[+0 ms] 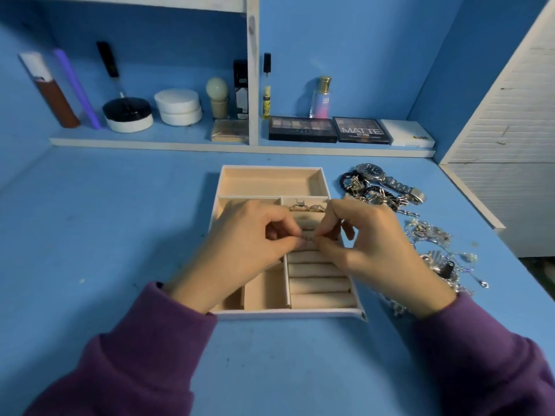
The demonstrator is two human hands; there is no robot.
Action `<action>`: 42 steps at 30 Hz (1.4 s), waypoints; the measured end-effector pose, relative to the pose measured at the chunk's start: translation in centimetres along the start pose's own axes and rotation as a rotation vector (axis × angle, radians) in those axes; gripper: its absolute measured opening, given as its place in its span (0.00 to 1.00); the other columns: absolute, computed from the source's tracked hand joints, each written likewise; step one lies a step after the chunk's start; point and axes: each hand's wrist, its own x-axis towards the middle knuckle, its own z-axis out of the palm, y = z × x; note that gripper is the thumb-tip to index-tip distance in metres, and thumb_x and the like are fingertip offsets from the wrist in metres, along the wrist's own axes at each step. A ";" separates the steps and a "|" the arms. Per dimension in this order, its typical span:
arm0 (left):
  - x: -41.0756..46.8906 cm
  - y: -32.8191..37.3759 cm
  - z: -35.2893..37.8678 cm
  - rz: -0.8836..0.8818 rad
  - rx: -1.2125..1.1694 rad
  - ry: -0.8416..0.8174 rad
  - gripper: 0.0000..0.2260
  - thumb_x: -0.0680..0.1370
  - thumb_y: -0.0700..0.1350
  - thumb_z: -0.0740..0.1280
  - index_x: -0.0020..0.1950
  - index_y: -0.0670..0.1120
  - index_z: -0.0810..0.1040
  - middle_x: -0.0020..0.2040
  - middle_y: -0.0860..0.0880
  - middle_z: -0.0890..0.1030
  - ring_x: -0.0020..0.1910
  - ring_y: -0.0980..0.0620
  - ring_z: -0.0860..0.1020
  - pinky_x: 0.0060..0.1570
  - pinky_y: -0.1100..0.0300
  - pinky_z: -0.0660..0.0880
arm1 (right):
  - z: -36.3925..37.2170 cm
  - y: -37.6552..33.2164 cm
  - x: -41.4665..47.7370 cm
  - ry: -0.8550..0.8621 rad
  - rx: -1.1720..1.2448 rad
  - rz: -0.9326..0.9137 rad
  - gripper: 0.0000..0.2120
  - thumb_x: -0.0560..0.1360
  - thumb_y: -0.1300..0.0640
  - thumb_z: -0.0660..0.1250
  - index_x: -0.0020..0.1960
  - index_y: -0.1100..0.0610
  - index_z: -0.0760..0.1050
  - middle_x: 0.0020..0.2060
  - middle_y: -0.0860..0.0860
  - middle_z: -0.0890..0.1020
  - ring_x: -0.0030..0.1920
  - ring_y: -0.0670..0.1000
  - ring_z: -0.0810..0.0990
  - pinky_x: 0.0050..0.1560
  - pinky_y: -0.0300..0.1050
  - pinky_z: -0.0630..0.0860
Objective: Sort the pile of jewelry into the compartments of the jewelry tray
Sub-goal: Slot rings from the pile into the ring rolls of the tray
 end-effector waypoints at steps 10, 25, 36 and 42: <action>-0.2 -0.2 0.1 0.115 0.147 -0.010 0.02 0.69 0.49 0.71 0.37 0.54 0.82 0.36 0.62 0.76 0.42 0.58 0.73 0.47 0.57 0.73 | 0.4 0.5 -0.2 0.005 -0.170 -0.116 0.04 0.63 0.67 0.66 0.32 0.60 0.73 0.29 0.45 0.70 0.34 0.43 0.63 0.37 0.30 0.64; -0.2 -0.2 -0.1 0.100 0.090 -0.004 0.05 0.69 0.45 0.71 0.41 0.55 0.83 0.36 0.57 0.81 0.41 0.56 0.76 0.44 0.51 0.75 | 0.9 0.6 -0.7 0.006 -0.187 -0.167 0.04 0.65 0.67 0.68 0.33 0.60 0.75 0.31 0.46 0.71 0.36 0.45 0.65 0.36 0.34 0.66; -0.1 -0.3 -0.1 0.128 0.195 -0.057 0.06 0.70 0.47 0.69 0.36 0.58 0.78 0.37 0.63 0.74 0.43 0.60 0.70 0.43 0.67 0.68 | 0.7 0.8 -0.6 -0.019 -0.160 -0.089 0.04 0.66 0.62 0.68 0.36 0.57 0.81 0.32 0.51 0.77 0.36 0.44 0.66 0.40 0.27 0.64; 0.0 -0.4 -0.1 0.110 0.173 -0.076 0.07 0.70 0.47 0.70 0.35 0.59 0.77 0.38 0.62 0.75 0.44 0.60 0.70 0.44 0.65 0.68 | 0.5 0.8 -0.6 -0.032 -0.129 -0.066 0.05 0.66 0.61 0.69 0.38 0.56 0.83 0.33 0.50 0.77 0.37 0.43 0.67 0.40 0.26 0.64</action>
